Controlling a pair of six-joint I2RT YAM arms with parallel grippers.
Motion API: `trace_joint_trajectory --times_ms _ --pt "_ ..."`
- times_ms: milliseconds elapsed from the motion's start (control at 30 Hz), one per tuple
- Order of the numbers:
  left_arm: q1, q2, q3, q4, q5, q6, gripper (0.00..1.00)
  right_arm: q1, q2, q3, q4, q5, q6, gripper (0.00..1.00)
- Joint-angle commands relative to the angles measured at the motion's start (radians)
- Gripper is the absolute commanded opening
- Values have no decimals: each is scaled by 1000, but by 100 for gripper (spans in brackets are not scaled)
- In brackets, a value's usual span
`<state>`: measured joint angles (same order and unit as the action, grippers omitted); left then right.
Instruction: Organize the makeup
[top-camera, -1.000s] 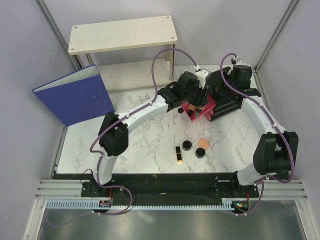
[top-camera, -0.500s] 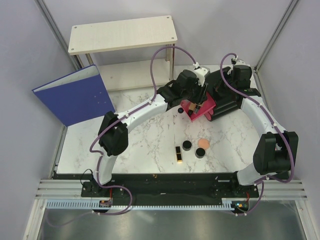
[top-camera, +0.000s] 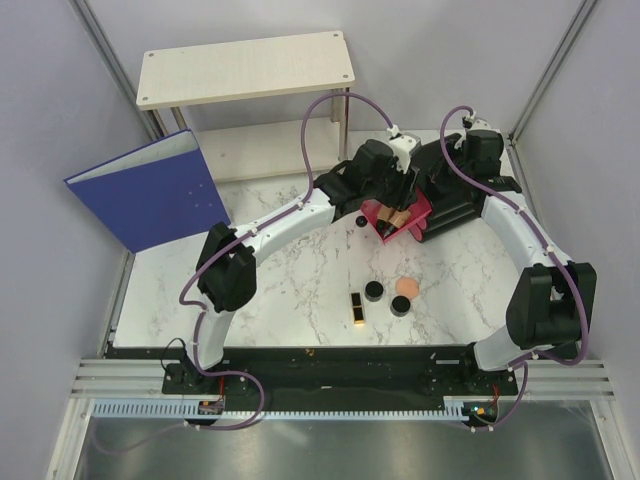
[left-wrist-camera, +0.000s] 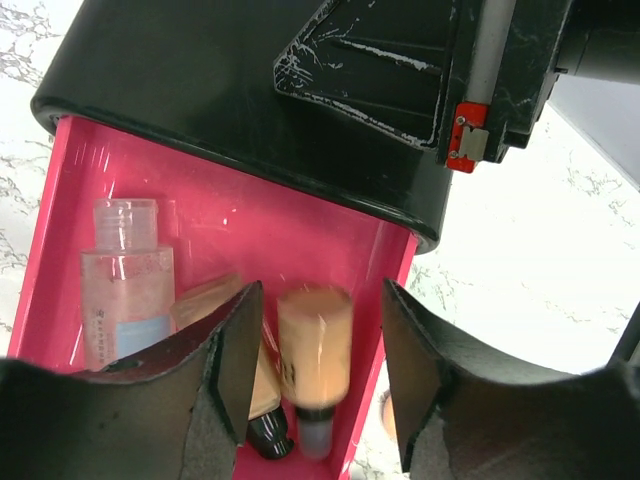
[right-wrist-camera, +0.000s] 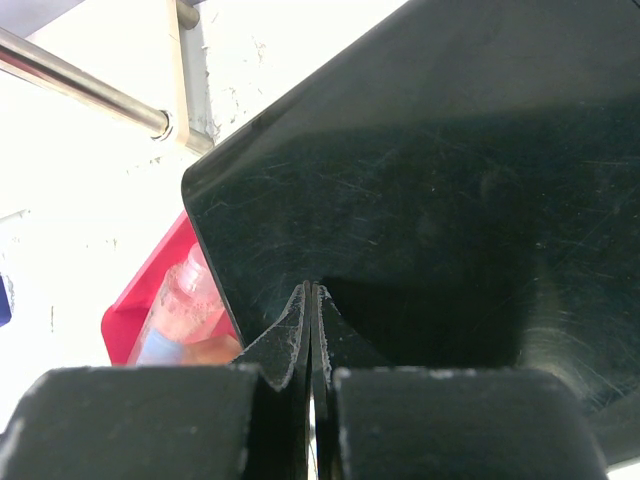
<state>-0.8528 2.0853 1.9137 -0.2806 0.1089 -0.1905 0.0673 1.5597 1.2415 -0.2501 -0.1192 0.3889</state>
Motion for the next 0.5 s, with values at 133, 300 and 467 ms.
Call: trace_joint_trajectory --times_ms 133,300,467 --pt "-2 -10 10 38 5 33 60 0 114 -86 -390 44 -47 0" --pt "4 -88 28 35 -35 103 60 -1 114 -86 -391 43 -45 0" --pt "32 -229 -63 8 -130 166 61 -1 114 -82 -399 44 -48 0"
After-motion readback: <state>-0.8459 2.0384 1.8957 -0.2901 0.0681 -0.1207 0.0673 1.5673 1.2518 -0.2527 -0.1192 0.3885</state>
